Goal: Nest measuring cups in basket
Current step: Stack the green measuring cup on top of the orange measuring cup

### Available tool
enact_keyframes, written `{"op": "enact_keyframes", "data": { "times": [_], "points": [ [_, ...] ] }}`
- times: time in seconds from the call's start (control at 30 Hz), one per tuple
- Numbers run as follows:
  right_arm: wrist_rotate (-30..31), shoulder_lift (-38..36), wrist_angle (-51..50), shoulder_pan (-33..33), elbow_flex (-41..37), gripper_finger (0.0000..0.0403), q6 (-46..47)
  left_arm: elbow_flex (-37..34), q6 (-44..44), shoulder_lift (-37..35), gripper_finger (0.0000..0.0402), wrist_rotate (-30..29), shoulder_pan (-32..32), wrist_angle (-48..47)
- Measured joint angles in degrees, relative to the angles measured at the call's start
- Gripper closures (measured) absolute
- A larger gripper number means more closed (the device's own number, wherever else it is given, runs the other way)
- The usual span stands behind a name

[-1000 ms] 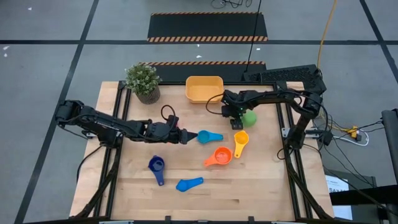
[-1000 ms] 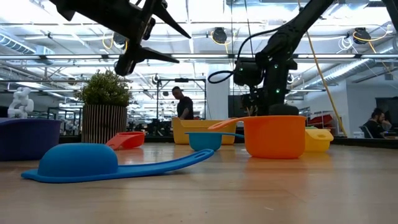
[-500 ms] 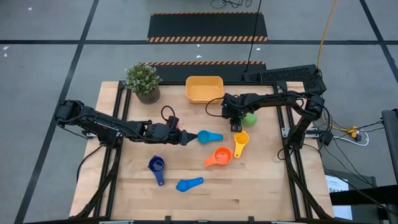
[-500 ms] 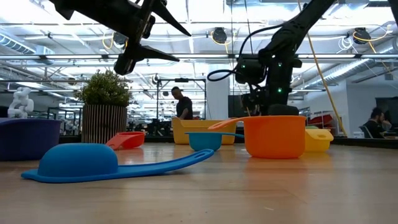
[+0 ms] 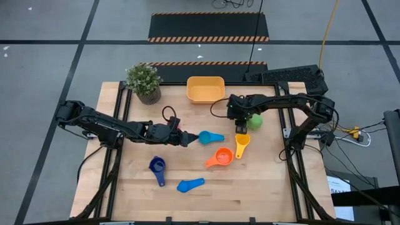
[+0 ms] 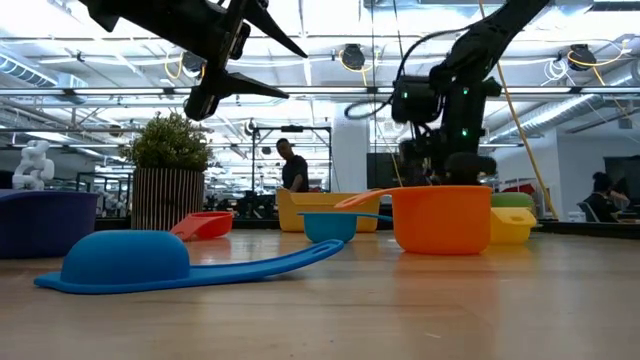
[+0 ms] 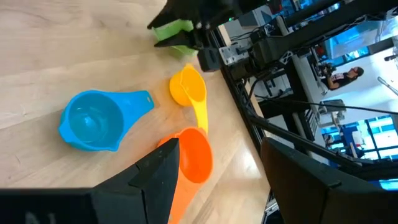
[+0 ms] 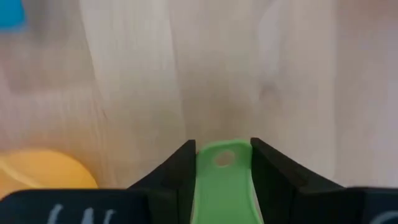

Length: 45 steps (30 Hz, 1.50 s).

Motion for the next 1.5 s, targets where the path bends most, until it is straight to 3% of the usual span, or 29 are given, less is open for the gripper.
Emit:
{"op": "enact_keyframes", "data": {
  "times": [0.23, 0.53, 1.0, 1.27, 1.5],
  "points": [
    [-0.4, -6.0, -2.1, 0.0, 0.0, 0.0287, 3.7, 0.0, 0.3, 0.0, 0.0174, 0.0, 0.0, 0.4],
    [-5.8, -12.7, -2.6, 0.2, 0.1, 0.0285, 8.5, 0.0, 2.1, 0.0, 0.0174, 0.0, 0.0, 4.7],
    [-30.4, -20.9, 2.8, 0.2, 0.2, 0.0285, 21.9, 0.0, 7.5, 0.0, 0.0174, 2.5, 0.3, 12.0],
    [-38.6, -21.1, 10.8, 0.2, 0.2, 0.0284, 30.3, 0.0, 9.2, 0.0, 0.0174, 7.6, 2.5, 13.5],
    [-46.6, -21.1, 19.5, 0.2, 0.2, 0.0286, 39.4, 0.0, 12.6, 0.0, 0.0174, 8.4, 5.0, 19.7]
  ]
}}
